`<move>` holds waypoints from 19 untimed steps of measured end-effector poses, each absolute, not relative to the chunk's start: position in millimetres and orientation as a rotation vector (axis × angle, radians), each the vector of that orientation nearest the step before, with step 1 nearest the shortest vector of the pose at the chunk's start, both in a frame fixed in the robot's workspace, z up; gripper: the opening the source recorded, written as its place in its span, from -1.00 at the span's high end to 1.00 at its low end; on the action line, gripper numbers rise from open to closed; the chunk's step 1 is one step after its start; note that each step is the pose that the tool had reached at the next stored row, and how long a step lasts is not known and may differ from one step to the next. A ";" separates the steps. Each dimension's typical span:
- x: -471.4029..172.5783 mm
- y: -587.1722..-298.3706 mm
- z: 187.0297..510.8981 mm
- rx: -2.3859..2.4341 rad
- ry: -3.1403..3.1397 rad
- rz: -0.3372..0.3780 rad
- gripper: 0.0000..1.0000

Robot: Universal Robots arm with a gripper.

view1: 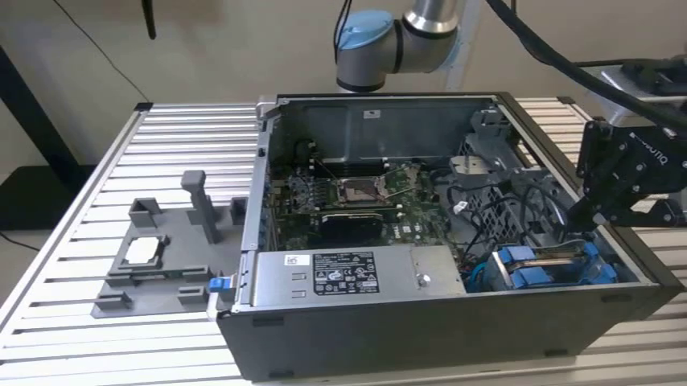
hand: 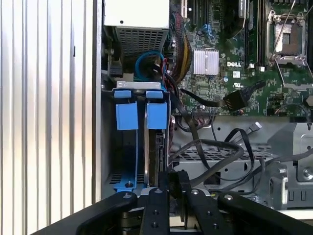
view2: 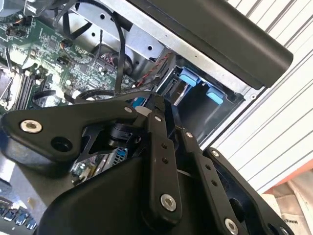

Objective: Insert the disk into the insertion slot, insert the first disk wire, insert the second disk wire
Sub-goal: 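Insert the first disk wire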

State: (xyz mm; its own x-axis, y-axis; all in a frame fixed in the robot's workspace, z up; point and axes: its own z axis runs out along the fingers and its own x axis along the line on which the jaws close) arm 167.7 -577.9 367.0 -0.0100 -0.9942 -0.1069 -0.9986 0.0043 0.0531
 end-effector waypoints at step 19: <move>167.6 -584.7 349.4 -2.182 2.198 0.174 0.62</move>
State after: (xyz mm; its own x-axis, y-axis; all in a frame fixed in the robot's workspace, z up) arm 167.6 -584.7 349.4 -0.0100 -0.9942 -0.1069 -0.9987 0.0045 0.0514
